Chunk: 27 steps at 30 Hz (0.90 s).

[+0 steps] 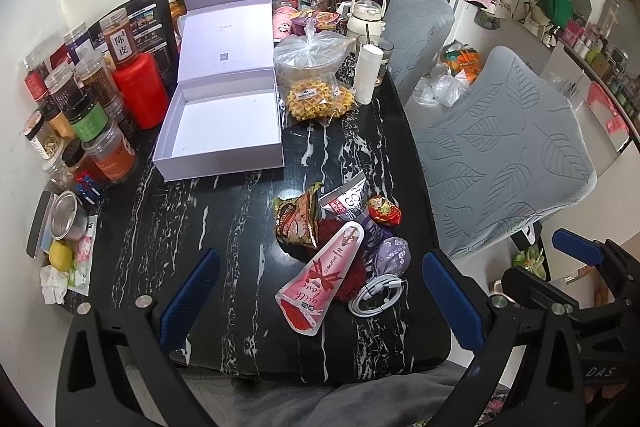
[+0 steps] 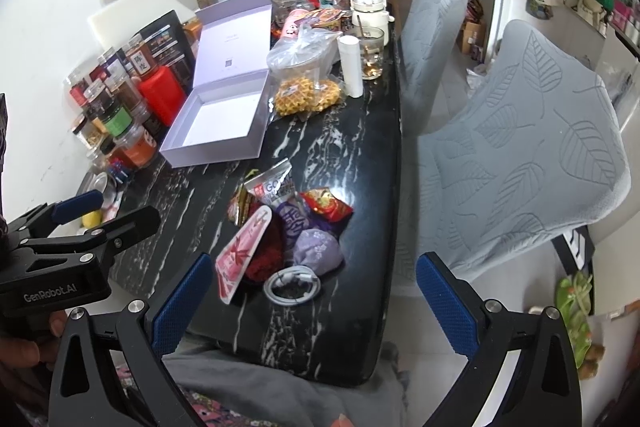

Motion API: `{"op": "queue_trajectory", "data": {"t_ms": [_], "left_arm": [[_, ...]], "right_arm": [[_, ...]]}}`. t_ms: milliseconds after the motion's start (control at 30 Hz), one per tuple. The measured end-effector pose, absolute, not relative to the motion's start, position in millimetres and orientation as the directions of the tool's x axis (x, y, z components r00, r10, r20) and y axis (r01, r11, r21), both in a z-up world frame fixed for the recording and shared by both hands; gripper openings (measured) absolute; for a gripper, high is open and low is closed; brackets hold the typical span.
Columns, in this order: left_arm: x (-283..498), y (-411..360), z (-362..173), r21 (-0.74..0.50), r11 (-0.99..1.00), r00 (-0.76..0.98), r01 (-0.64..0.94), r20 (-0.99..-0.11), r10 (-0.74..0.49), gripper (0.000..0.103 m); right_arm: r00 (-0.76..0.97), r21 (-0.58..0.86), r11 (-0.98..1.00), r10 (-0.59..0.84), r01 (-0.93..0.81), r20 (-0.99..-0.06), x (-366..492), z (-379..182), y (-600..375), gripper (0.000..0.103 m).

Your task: Organize soft objects

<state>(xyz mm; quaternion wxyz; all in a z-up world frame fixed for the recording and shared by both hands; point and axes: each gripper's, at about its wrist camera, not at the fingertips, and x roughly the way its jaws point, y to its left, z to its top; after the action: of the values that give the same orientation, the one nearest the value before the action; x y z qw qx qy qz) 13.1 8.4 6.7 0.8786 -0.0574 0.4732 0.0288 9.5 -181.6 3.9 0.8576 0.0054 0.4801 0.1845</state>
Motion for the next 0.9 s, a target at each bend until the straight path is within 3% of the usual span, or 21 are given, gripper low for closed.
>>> {"op": "queue_trajectory", "data": {"t_ms": [600,900], "left_arm": [[12.0,13.2,4.9,-0.027,0.994,0.546,-0.101,-0.837,0.033,0.103],[11.6,15.3,-15.4,-0.042,0.998,0.534,-0.043,-0.845,-0.012,0.103]], "right_arm": [[0.458,0.192,0.932,0.322,-0.309,-0.828,8.6,0.4,-181.2,0.103],[0.435,0.197,0.927,0.328,-0.32,-0.839,7.0,-10.4,-180.0,0.103]]}}
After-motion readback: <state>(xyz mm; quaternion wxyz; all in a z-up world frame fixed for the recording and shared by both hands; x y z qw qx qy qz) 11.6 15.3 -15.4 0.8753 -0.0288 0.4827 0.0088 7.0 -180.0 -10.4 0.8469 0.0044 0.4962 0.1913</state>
